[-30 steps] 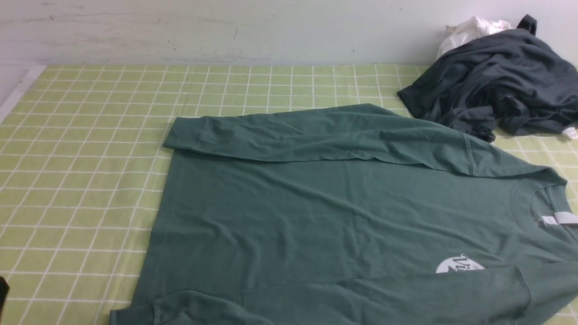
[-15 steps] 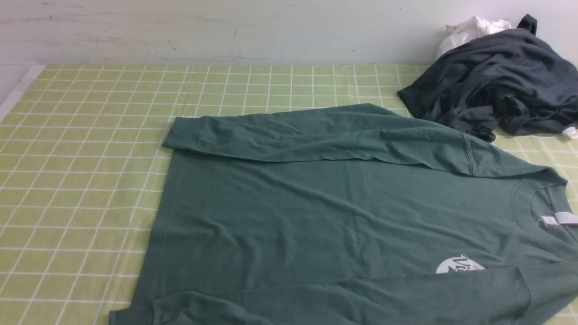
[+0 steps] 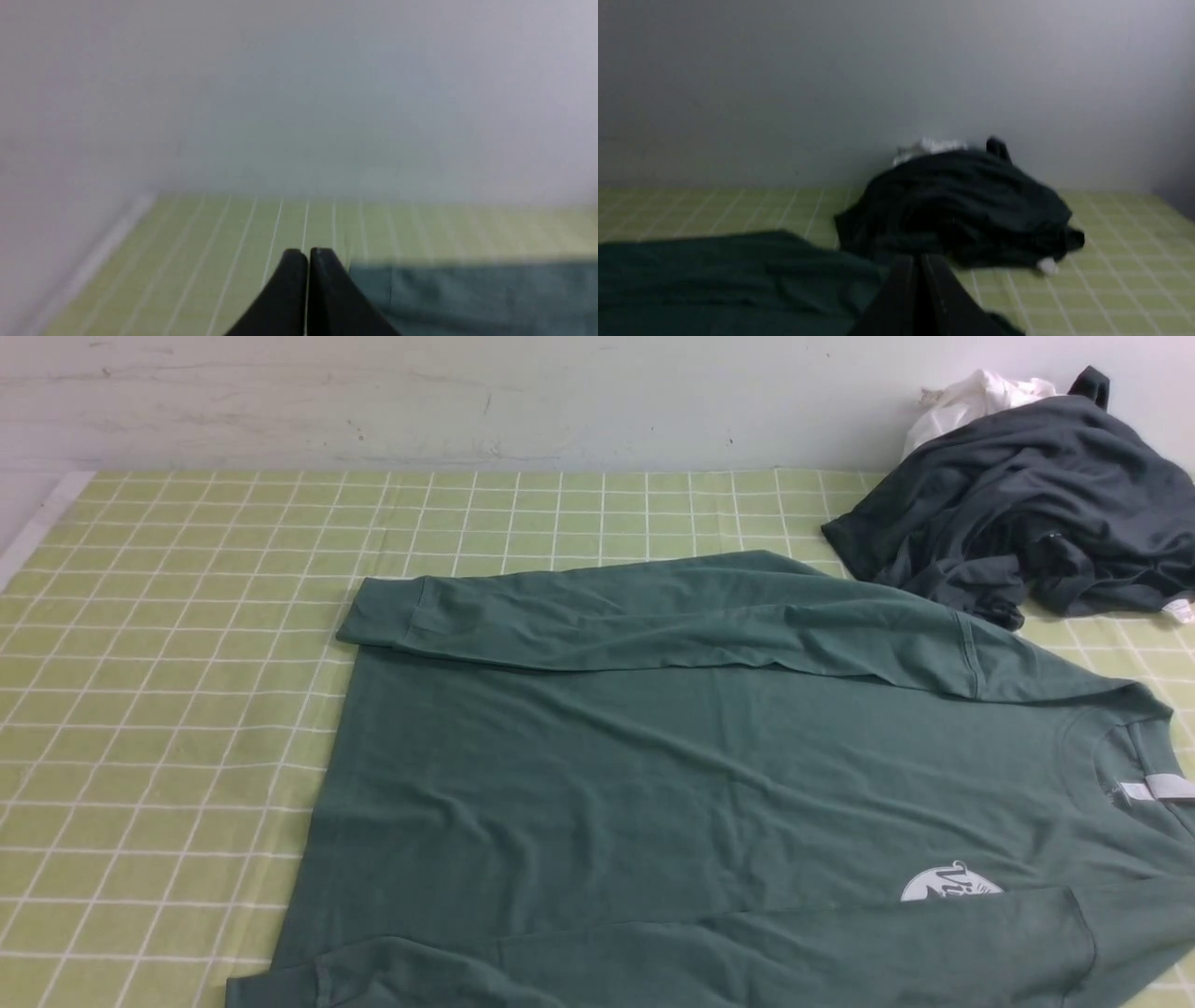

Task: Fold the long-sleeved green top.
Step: Use the left arm to clamp the cuff closest to it

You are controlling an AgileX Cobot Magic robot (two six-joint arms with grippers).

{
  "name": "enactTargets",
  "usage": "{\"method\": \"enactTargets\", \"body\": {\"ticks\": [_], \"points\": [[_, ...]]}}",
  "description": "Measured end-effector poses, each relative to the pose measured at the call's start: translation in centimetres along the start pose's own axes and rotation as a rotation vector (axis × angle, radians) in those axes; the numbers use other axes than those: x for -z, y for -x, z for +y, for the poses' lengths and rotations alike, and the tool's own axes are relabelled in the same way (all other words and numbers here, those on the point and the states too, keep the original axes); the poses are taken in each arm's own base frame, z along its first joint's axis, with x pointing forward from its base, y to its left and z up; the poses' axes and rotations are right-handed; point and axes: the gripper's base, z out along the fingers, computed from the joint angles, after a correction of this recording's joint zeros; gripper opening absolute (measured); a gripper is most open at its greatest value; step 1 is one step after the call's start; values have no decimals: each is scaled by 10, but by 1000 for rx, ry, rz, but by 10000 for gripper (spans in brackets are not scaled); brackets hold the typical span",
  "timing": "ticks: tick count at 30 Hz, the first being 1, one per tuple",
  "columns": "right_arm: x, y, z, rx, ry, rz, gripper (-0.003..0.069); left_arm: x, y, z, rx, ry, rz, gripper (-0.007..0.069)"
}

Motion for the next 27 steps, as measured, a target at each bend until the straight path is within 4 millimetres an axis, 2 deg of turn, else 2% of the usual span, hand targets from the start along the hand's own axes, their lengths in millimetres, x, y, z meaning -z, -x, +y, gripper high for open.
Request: {"method": "enactTargets", "body": {"ticks": [1, 2, 4, 6, 8, 10, 13, 16, 18, 19, 21, 23, 27], "points": [[-6, -6, 2, -11, 8, 81, -14, -3, -6, 0, 5, 9, 67, -3], [-21, -26, 10, -10, 48, 323, -14, -16, -24, -2, 0, 14, 262, -1], [-31, -47, 23, 47, 129, 552, -14, -27, -44, -10, -28, -22, 474, -1], [-34, -54, 29, 84, 176, 633, -14, -32, -52, -15, -42, -53, 569, -1], [-42, -68, 47, 185, 314, 751, -14, -44, -71, -25, -54, -128, 755, -1], [-47, -73, 61, 242, 417, 771, -14, -60, -87, -31, -39, -187, 889, 6], [-53, -74, 74, 310, 513, 719, -14, -77, -101, -32, 11, -203, 988, 48], [-58, -73, 82, 319, 557, 673, -14, -92, -113, -26, 33, -194, 1045, 142], [-58, -72, 84, 309, 571, 669, -14, -102, -121, -23, 32, -184, 1072, 242], [-58, -72, 84, 308, 572, 667, -14, -103, -122, -22, 33, -182, 1074, 251], [-57, -72, 86, 287, 583, 667, -14, -111, -128, -22, 37, -173, 1087, 367], [-57, -72, 86, 284, 586, 667, -14, -115, -133, -21, 41, -165, 1099, 419], [-57, -72, 87, 271, 589, 668, -14, -123, -139, -19, 41, -149, 1095, 436]]}}
